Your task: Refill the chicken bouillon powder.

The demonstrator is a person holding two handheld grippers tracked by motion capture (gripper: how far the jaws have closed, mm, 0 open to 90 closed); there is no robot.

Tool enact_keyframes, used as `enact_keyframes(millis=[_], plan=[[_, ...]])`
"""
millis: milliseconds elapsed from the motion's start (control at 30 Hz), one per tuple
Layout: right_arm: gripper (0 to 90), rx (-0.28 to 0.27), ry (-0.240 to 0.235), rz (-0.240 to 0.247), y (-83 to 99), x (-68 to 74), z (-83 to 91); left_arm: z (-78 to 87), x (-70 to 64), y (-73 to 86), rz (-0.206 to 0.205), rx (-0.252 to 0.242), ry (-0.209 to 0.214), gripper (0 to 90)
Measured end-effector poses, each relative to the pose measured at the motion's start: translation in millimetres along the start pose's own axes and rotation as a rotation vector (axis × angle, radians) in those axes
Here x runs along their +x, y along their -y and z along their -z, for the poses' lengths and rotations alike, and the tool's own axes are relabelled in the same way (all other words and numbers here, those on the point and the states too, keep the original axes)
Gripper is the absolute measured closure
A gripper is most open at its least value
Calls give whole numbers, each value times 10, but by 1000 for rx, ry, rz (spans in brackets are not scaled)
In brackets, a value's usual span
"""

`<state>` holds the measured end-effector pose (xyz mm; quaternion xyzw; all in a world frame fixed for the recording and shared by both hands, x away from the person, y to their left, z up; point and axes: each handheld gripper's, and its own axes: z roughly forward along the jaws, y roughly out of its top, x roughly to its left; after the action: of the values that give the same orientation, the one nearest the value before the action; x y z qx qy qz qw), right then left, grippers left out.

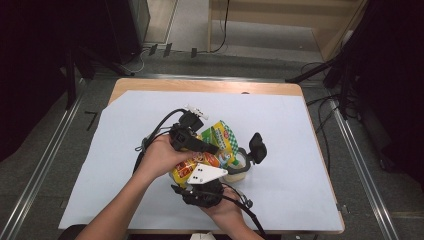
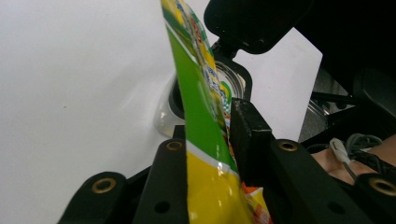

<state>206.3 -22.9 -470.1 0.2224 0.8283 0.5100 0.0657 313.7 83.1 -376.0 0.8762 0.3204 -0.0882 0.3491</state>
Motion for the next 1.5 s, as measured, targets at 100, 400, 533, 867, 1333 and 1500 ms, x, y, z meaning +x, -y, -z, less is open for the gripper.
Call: enact_keyframes(millis=[100,400,533,867,1333,1500], plan=[[638,-17,-5,-21,-5,-9,27,-9,-10,-18,-5,4,13,725],[638,-63,-20,-101,-9,-86,103,35,-1,-22,-12,-23,33,592],[637,-89,-50,-136,-13,-111,117,80,-20,-26,-13,-33,15,563],[624,-95,-41,-136,-20,-104,112,121,-87,-28,-48,-33,-70,751],[520,-40,4,-29,-51,-34,79,136,-155,-40,-53,-42,-121,877],[608,-3,36,14,-67,-28,79,134,-149,-44,-38,-38,-118,880]])
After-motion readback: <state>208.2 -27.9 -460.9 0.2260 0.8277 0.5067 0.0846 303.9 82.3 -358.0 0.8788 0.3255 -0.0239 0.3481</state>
